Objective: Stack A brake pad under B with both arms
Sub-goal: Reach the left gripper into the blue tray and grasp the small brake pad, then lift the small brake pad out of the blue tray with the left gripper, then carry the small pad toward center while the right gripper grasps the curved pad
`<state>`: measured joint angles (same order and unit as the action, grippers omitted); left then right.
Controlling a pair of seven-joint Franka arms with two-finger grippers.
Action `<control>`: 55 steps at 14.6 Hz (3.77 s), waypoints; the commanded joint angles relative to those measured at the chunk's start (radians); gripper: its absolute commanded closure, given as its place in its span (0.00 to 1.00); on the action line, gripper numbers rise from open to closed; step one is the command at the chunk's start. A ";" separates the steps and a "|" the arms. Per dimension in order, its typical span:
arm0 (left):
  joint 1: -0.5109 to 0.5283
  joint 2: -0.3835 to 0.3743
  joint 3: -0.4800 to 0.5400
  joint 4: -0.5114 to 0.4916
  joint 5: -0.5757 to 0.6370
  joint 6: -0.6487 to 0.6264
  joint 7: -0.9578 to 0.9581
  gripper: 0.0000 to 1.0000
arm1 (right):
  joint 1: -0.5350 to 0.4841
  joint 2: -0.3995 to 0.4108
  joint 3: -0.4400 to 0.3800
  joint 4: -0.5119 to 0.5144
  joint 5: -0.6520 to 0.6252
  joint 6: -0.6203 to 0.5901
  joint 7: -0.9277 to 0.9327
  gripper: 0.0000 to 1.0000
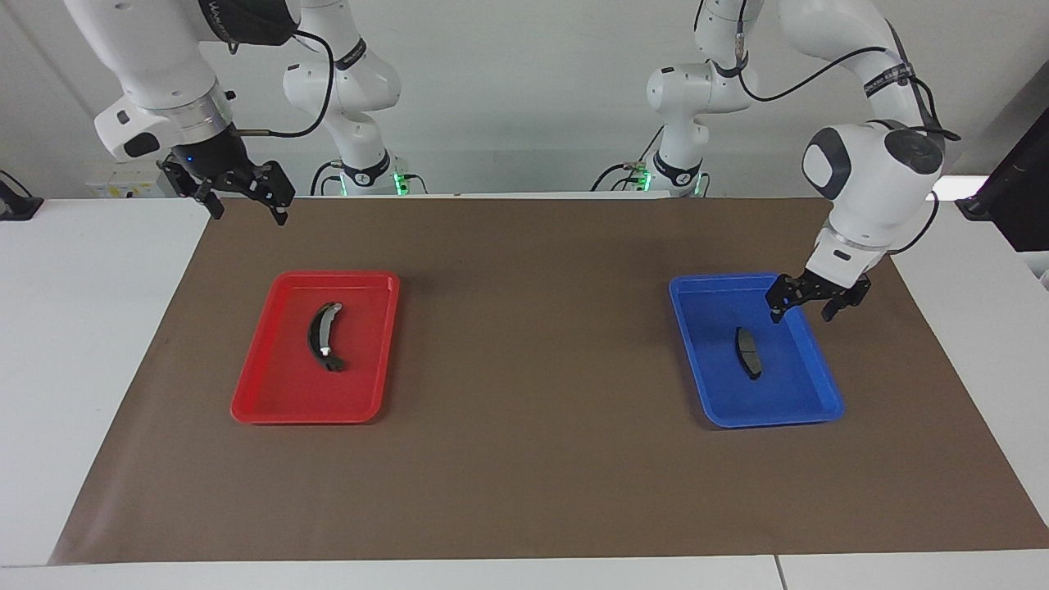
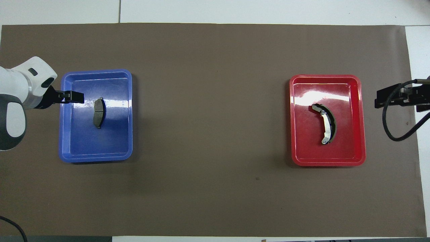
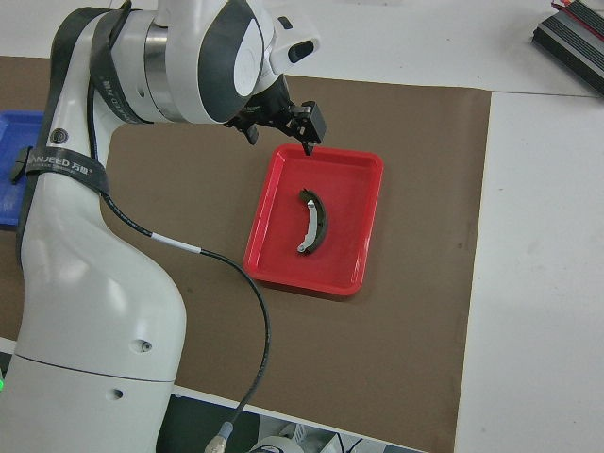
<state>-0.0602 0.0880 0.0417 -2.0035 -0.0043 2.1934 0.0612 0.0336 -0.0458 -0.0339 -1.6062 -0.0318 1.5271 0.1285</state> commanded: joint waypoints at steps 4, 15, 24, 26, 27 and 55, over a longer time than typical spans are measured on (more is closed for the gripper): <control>-0.026 0.076 0.007 -0.130 -0.013 0.242 0.006 0.01 | -0.007 -0.009 0.009 -0.006 0.001 -0.010 0.002 0.00; -0.049 0.138 0.007 -0.161 -0.013 0.264 -0.009 0.34 | -0.007 -0.008 0.009 -0.008 0.001 -0.010 0.000 0.00; -0.056 0.075 0.007 -0.025 -0.013 -0.021 -0.090 0.98 | -0.007 -0.009 0.009 -0.009 0.001 -0.010 0.005 0.00; -0.125 0.087 0.004 0.064 -0.014 -0.102 -0.173 0.98 | -0.007 -0.020 0.009 -0.044 0.001 0.013 0.003 0.00; -0.162 0.091 0.004 0.080 -0.016 -0.101 -0.231 0.99 | -0.007 -0.034 0.009 -0.076 0.003 0.074 0.011 0.00; -0.448 0.121 0.017 0.131 -0.048 -0.025 -0.529 0.02 | -0.040 0.182 0.008 -0.681 0.092 0.860 -0.257 0.02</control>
<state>-0.5772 0.2966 0.0597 -1.8237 -0.0423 2.2450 -0.5418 0.0048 0.1622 -0.0350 -2.2755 0.0353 2.4219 -0.0922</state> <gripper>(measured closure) 0.018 0.013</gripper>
